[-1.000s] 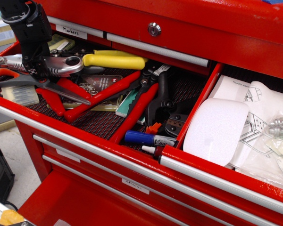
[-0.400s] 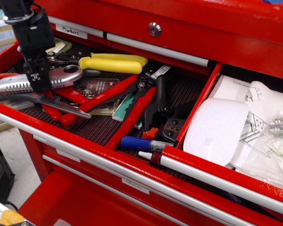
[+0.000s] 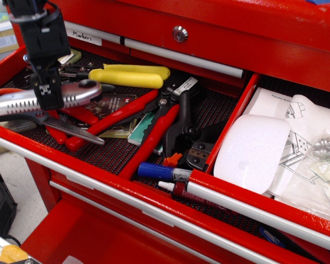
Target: Pick up box cutter and put into drawer
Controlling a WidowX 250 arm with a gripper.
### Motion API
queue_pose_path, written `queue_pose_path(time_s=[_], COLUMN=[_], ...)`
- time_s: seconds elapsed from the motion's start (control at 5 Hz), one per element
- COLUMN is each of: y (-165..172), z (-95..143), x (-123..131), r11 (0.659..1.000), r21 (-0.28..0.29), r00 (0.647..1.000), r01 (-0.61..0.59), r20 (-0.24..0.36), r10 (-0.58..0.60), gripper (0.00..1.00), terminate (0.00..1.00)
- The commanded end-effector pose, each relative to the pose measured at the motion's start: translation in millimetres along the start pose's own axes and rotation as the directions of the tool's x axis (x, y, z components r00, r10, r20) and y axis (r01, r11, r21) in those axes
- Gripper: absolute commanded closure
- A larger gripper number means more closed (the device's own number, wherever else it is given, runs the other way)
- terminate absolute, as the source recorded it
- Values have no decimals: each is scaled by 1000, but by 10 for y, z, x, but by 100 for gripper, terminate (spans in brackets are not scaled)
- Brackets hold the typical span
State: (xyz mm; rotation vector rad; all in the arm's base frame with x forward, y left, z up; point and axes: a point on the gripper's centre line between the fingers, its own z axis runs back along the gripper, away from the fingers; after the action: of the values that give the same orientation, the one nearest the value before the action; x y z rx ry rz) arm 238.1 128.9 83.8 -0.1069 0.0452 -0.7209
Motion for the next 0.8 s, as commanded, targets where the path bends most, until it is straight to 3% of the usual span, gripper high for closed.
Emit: queue_pose_path(time_s=[0.0, 0.4, 0.6], y=[-612, -1155, -1423], z=[675, 671, 741], x=[622, 1447, 1896], r11=[977, 946, 921], r21=[114, 4, 45], r00=[983, 940, 920], r01=[-181, -325, -386], r20=[26, 115, 90], r10=[179, 322, 381], gripper=[100, 100, 100], terminate=[0, 0, 0])
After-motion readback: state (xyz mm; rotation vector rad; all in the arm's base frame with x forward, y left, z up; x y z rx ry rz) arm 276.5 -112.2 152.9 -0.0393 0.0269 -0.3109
